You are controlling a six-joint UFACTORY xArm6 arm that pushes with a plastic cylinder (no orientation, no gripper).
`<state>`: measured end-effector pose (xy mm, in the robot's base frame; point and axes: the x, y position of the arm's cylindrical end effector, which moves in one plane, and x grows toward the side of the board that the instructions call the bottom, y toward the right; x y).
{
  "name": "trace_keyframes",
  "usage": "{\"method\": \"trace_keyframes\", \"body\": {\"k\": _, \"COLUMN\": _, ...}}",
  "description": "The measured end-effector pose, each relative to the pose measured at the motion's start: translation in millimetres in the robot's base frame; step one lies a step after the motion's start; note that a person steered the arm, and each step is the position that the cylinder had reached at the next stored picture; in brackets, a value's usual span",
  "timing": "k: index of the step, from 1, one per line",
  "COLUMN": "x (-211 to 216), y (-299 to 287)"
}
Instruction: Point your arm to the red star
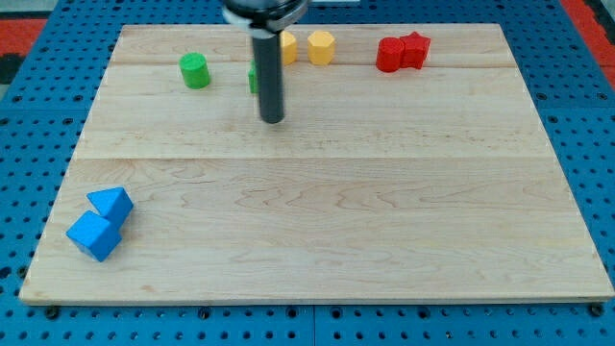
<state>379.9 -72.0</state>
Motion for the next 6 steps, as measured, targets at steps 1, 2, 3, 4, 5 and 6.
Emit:
{"method": "trace_keyframes", "body": {"k": 1, "x": -45, "y": -27}}
{"method": "trace_keyframes", "body": {"k": 2, "x": -67, "y": 5}}
{"method": "trace_keyframes", "body": {"k": 3, "x": -50, "y": 46}}
{"method": "trace_keyframes", "body": {"k": 4, "x": -32, "y": 148}}
{"method": "trace_keyframes", "body": {"k": 5, "x": -43, "y": 281}}
{"method": "trace_keyframes", "body": {"k": 6, "x": -122, "y": 282}}
